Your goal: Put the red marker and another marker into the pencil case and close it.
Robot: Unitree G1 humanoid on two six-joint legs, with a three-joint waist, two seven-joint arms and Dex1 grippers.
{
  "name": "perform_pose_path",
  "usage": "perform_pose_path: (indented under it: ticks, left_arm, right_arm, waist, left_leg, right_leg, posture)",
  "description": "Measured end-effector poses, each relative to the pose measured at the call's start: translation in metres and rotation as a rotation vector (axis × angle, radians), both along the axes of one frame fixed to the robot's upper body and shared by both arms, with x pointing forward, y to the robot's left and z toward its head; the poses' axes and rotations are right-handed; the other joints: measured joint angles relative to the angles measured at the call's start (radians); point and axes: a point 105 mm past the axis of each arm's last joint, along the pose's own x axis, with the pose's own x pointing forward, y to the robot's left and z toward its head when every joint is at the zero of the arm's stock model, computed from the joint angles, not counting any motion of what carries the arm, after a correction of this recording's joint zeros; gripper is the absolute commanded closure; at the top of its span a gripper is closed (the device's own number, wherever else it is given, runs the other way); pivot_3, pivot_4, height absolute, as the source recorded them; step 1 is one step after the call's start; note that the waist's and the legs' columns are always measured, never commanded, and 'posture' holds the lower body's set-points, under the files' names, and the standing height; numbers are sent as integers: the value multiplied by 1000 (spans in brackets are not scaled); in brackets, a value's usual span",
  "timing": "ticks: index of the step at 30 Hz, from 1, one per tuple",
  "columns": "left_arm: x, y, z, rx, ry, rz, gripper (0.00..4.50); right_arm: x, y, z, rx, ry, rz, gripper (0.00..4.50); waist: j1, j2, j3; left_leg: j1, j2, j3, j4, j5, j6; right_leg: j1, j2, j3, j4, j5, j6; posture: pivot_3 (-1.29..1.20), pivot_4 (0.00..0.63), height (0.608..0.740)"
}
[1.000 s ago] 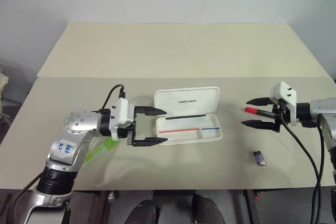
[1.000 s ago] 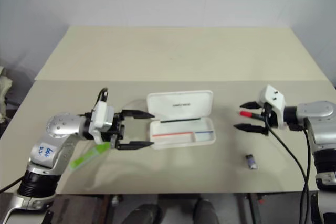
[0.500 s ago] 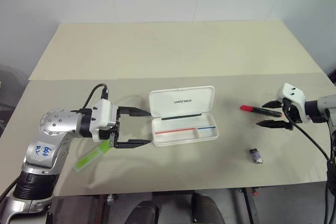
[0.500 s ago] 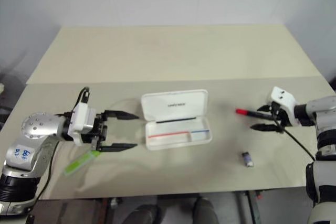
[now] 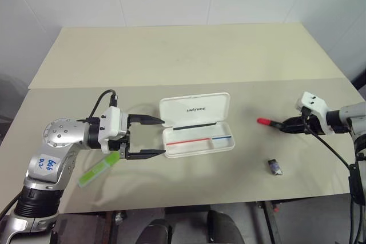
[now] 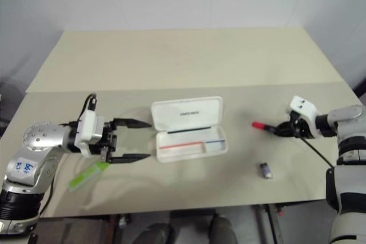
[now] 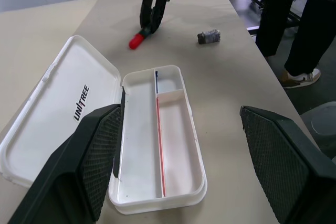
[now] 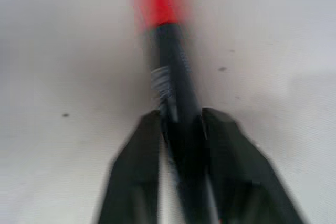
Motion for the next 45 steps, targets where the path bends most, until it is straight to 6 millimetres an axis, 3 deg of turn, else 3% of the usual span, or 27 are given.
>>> perform_pose_path:
  ticks: [10,15,23,29,33,37,45]
  left_arm:
    - [0,-3,-3,1,-1,9,641]
    - [-2,-2,-11,0,12,16,641]
    - [5,11,-12,5,-9,73,641]
    - [2,16,-19,13,11,88,641]
    - [0,22,-21,24,13,113,641]
    - [-1,27,-25,25,22,146,641]
    - [-7,28,-31,27,30,190,641]
  right_arm:
    - [10,32,2,-8,-96,162,3919]
    - [15,55,22,5,-219,290,3919]
    - [-18,78,39,-80,-266,548,3919]
    - [-45,121,45,-32,-233,686,3919]
    - [-54,152,41,-2,-197,758,3919]
    - [-48,184,32,35,-205,792,3919]
    - [-24,225,21,-14,-300,848,3919]
  waist:
    - [-32,-1,-1]
    - [-26,2,1]
    - [8,3,1]
    - [4,3,2]
    - [5,3,1]
    - [5,3,1]
    - [1,2,1]
  left_leg:
    - [1,13,6,0,-3,-5]
    - [1,14,6,1,-3,-6]
    - [0,14,4,1,-5,-4]
    - [0,14,6,2,-7,-3]
    - [0,14,5,2,-7,-3]
    - [1,14,5,3,-7,-3]
    - [0,13,4,2,-8,-3]
  right_leg:
    - [-3,11,0,0,1,-3]
    - [-3,12,0,-1,3,-5]
    - [-4,11,-1,0,4,-6]
    - [-4,11,-1,0,4,-6]
    - [-4,12,-1,-1,4,-6]
    - [-4,12,-1,-1,4,-6]
    - [-7,13,-1,1,5,-8]
  posture:
    - [0,150,740]
    - [0,150,740]
    - [0,150,740]
    - [0,150,740]
    - [0,150,740]
    - [0,150,740]
    - [0,150,740]
